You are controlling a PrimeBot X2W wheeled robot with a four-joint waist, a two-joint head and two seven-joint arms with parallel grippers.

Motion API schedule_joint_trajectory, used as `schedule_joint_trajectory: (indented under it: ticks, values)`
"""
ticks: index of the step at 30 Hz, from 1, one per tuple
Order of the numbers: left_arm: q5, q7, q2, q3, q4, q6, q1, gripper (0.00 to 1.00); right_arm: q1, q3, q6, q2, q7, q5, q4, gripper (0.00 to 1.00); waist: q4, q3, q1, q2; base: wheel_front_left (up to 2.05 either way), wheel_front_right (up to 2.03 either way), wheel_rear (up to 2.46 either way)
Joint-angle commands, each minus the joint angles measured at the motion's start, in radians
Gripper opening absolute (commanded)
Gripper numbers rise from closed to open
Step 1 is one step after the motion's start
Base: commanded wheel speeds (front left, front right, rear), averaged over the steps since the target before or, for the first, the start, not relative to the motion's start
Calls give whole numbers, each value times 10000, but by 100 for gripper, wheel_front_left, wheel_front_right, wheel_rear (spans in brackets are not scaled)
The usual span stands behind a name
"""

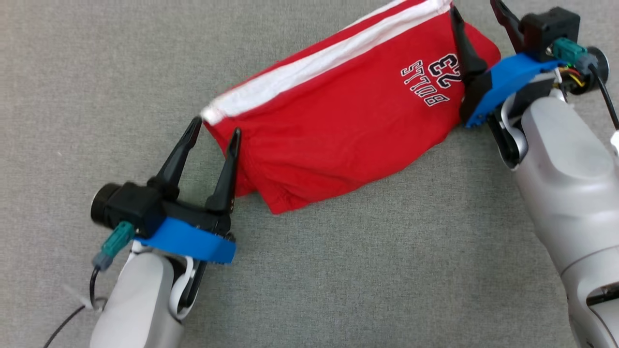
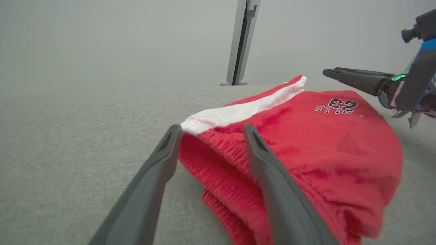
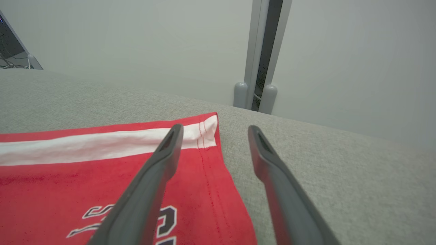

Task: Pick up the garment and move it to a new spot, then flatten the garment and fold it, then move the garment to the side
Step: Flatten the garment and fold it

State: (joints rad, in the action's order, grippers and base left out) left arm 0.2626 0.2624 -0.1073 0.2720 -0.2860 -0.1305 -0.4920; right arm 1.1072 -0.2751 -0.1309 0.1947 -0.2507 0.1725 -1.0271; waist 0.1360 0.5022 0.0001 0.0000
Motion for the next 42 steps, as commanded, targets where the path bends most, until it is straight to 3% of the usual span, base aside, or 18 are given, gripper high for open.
schedule_joint_trajectory:
  ticks: [1, 14, 21, 22, 23, 32, 42]
  values:
    - [-93, 30, -16, -129, 121, 5, 309, 100, -279, -24, 7, 117, -77, 111, -56, 100, 25, -196, -1, 0, 0, 0, 0]
    - [-680, 30, 209, -2268, 1718, 89, 1887, 100, -1351, -72, 5, 387, 5, 598, -707, 100, 179, -802, -1, 0, 0, 0, 0]
    - [-911, 30, 444, -2800, 1994, 54, 2059, 100, -1628, -500, 5, 250, 638, 893, -1262, 100, 223, -876, -1, 0, 0, 0, 0]
    - [-928, 30, 460, -2836, 2016, 48, 2053, 100, -1669, -562, 5, 207, 703, 980, -1279, 44, 226, -883, -1, 0, 0, 0, 0]
    - [-936, 30, 474, -2872, 2028, 43, 2049, 100, -1692, -634, 5, 180, 714, 1056, -1260, 0, 222, -895, -1, 0, 0, 0, 0]
    - [-1075, 30, 541, -2978, 1935, 12, 2131, 100, -1933, -859, 7, 252, 121, 1726, -685, 0, -138, -1283, -1, 0, 0, 0, 0]
    - [-1192, 30, 547, -3080, 1790, -3, 2571, 100, -3958, -231, 7, 700, -143, 2270, 913, 0, -1067, -2172, -1, 0, 0, 0, 0]
